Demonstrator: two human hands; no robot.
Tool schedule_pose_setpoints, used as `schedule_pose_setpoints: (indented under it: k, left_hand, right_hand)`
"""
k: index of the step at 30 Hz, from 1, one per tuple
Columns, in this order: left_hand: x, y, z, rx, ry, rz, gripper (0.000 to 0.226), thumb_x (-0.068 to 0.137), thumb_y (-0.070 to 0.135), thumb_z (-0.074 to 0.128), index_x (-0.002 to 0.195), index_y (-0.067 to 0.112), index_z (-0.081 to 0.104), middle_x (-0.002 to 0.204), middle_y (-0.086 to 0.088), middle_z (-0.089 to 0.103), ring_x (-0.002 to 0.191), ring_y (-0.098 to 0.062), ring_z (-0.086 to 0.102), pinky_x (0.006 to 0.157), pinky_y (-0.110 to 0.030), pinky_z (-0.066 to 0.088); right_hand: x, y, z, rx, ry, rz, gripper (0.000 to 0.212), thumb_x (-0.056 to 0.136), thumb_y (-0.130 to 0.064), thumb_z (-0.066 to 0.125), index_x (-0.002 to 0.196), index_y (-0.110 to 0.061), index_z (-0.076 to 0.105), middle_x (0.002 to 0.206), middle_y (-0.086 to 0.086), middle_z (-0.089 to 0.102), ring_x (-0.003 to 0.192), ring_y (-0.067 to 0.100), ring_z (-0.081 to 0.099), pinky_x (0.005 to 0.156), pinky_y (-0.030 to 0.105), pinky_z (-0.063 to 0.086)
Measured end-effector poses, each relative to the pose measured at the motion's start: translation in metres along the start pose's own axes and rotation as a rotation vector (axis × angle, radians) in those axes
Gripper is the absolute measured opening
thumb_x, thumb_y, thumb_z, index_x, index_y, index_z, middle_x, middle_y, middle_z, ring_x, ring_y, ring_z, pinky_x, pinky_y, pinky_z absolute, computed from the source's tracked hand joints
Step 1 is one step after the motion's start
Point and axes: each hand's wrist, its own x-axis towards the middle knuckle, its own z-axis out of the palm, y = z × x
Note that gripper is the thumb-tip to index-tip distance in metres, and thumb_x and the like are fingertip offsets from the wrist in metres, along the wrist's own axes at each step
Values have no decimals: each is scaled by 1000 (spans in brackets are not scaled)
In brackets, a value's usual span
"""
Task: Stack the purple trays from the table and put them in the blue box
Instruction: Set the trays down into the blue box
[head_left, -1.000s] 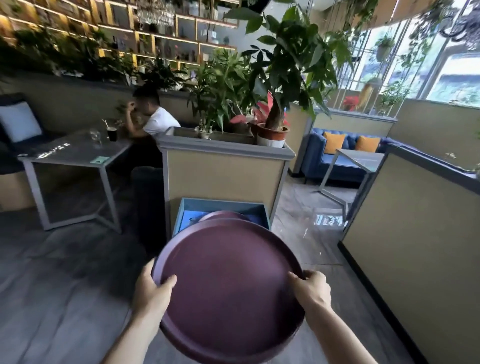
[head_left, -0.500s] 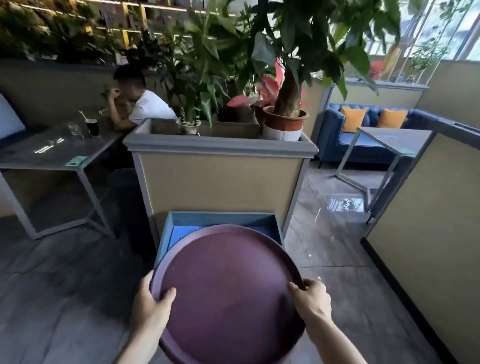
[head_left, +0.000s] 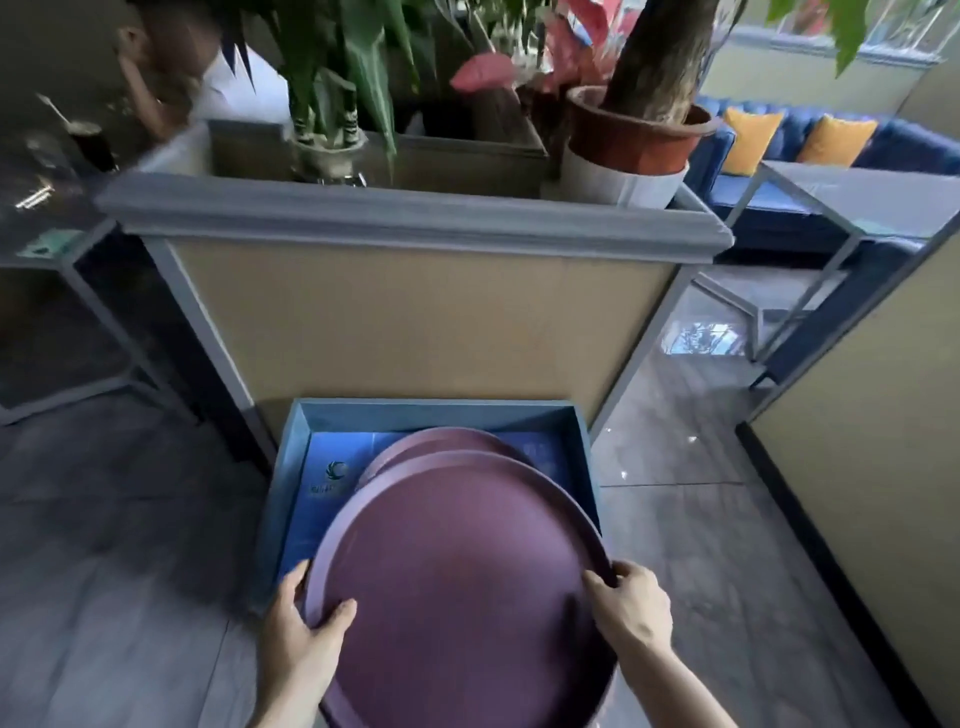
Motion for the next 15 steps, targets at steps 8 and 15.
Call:
schedule_pose_setpoints:
  k: [8, 15]
  left_hand:
    - [64, -13, 37, 116, 2, -40, 70, 66, 9, 86, 130, 12, 59, 117, -12, 69, 106, -32, 65, 81, -36, 42]
    - [101, -14, 61, 277, 13, -65, 79, 62, 21, 90, 133, 11, 57, 125, -14, 68, 115, -34, 63, 92, -43, 48]
  right_hand:
    - [55, -24, 50, -103, 5, -6, 33, 88, -25, 68, 116, -9, 71, 117, 15, 73, 115, 37, 64, 94, 40, 49]
    - [90, -35, 75, -204, 2, -25, 41, 90, -27, 65, 126, -7, 65, 124, 16, 70, 120, 38, 60, 97, 40, 48]
